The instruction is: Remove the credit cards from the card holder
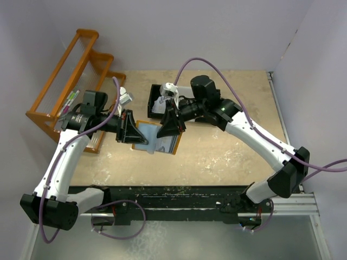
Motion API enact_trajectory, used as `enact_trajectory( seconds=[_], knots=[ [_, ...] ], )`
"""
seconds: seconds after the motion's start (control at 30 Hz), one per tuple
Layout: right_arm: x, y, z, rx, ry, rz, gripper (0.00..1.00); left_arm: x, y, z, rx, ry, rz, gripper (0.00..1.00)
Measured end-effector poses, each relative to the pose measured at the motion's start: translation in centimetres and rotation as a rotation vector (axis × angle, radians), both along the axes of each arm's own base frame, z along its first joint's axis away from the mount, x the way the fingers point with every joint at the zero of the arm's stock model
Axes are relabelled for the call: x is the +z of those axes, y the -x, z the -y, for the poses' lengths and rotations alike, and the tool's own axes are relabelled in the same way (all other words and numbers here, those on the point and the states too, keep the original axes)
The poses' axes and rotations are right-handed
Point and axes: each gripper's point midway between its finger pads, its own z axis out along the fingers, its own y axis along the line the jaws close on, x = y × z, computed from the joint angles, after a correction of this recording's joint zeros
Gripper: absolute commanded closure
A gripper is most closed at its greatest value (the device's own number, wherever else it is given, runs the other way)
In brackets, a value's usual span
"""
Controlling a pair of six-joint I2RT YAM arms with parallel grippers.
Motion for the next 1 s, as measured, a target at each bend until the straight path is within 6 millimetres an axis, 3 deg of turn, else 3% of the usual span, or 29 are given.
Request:
enact_trajectory(
  seconds=[0.07, 0.2, 0.27, 0.3, 0.5, 0.67, 0.77, 1.0],
  knots=[
    [-0.1, 0.0, 0.0, -0.003, 0.005, 0.000, 1.00, 0.0, -0.2, 0.0, 0.007, -0.009, 0.001, 0.68],
    [-0.4, -0.3, 0.0, -0.024, 0.021, -0.016, 1.00, 0.8, -1.0, 0.0, 0.026, -0.023, 0.046, 0.22],
    [-0.5, -0.4, -0.1, -0.036, 0.027, -0.028, 1.00, 1.2, -1.5, 0.0, 0.044, -0.036, 0.081, 0.04],
    [-0.4, -0.6, -0.1, -0.047, 0.027, -0.037, 1.00, 1.3, -1.7, -0.1, 0.056, -0.045, 0.099, 0.00],
    [0.1, -3.9, -0.6, -0.212, -0.033, -0.145, 1.00, 1.7, -3.3, -0.8, 0.173, -0.109, 0.204, 0.01],
    [-1.1, -9.4, 0.5, -0.562, -0.115, -0.391, 1.00, 3.5, -6.0, -3.0, 0.362, -0.101, 0.248, 0.01],
    [-0.9, -11.2, 1.4, -0.721, -0.193, -0.511, 1.00, 4.1, -7.4, -4.1, 0.447, -0.072, 0.219, 0.01],
    [4.3, -12.7, 2.8, -0.862, -0.486, -0.681, 1.00, 2.7, -7.5, -3.8, 0.497, 0.028, 0.066, 0.00]
  ],
)
